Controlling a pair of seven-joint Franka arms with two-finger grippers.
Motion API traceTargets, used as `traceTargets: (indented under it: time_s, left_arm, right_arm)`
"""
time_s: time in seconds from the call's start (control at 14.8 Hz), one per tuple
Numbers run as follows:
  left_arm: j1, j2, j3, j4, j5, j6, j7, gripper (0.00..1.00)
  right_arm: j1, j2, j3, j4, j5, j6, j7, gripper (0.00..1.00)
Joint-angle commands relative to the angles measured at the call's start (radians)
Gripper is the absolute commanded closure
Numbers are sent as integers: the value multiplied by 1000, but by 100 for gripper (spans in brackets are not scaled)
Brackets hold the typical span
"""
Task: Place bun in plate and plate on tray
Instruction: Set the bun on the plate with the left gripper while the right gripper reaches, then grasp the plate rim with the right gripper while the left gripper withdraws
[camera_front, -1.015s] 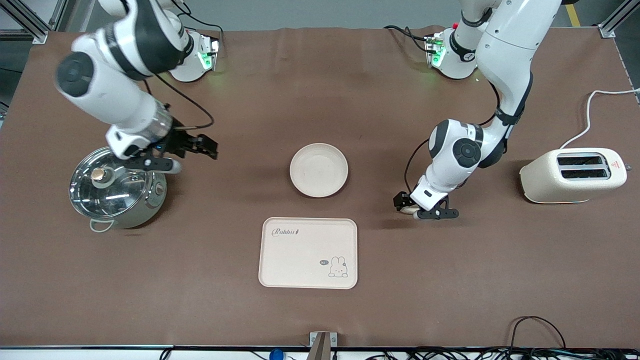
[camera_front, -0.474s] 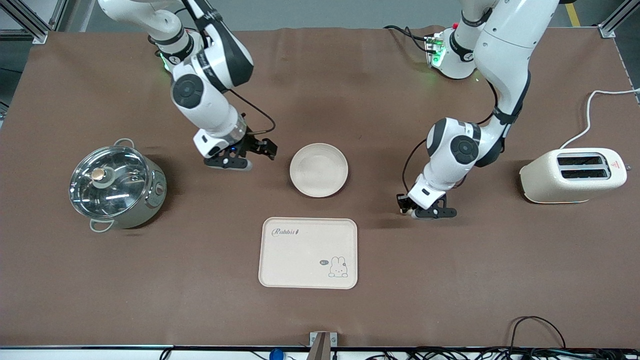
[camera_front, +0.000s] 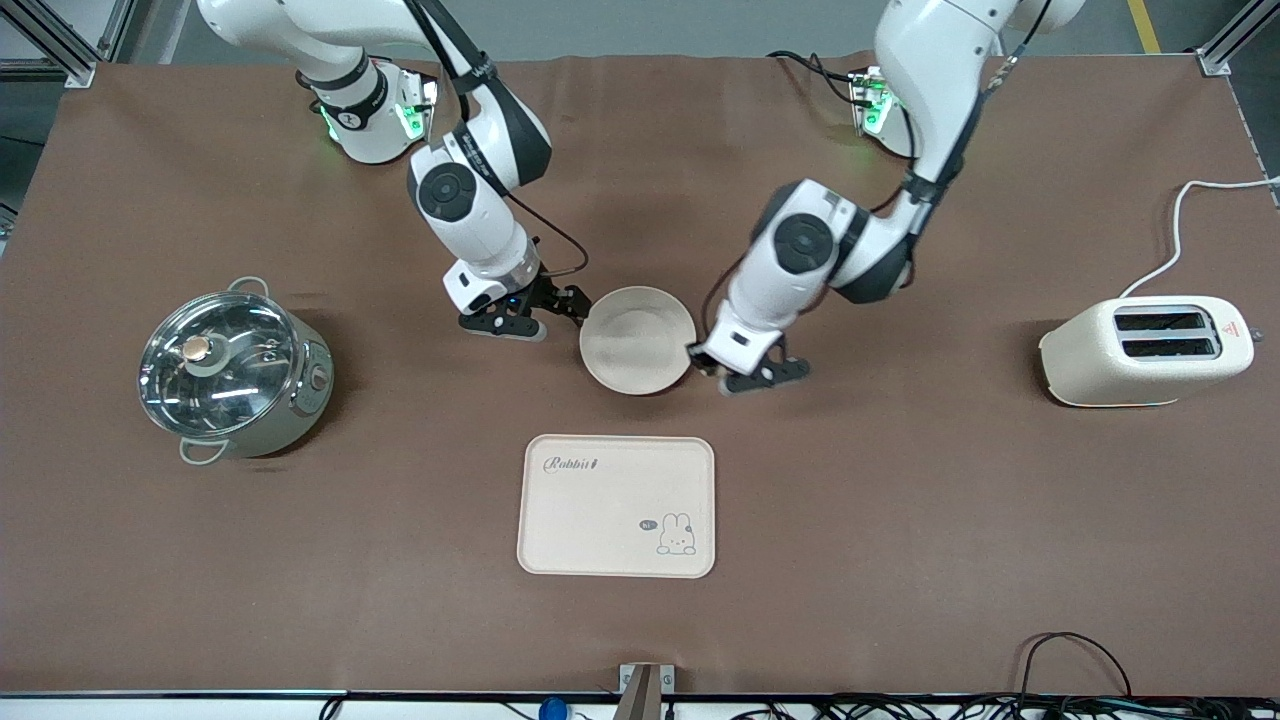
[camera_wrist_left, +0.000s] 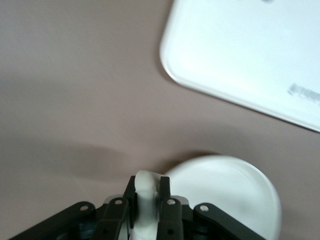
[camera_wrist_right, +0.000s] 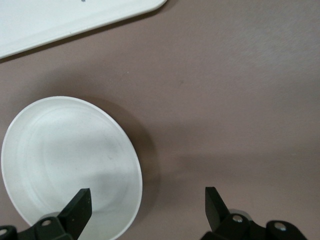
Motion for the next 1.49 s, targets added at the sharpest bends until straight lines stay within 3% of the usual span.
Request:
traceTargets:
  time_s: [0.0, 0.07, 0.2, 0.68, 0.81, 0.95, 1.22, 1.42]
  left_arm:
    - [-67, 96, 5, 97, -9, -15, -132, 68]
    - [-94, 128, 7, 126, -9, -15, -163, 53]
    - [-106, 155, 11, 140, 0, -7, -180, 0]
    - [-89, 140, 17, 142, 13, -25, -172, 0]
    - [-65, 91, 30, 151, 80, -115, -122, 0]
    - [-1, 40, 30, 179, 176, -218, -15, 0]
    - [168, -2, 28, 307, 183, -396, 313, 0]
    - [279, -46, 28, 331, 183, -412, 515, 0]
  right_arm:
    - [48, 46, -8, -6, 22, 73, 50, 1]
    - [57, 66, -8, -7, 22, 107, 60, 2]
    - [62, 117, -8, -4, 24, 176, 63, 5]
    - [63, 142, -6, 10, 42, 207, 72, 44]
    - [63, 148, -5, 14, 42, 207, 72, 57]
    - [65, 151, -6, 13, 42, 222, 70, 77]
    - [75, 174, -5, 13, 42, 269, 70, 97]
    - [75, 169, -3, 10, 42, 269, 72, 100]
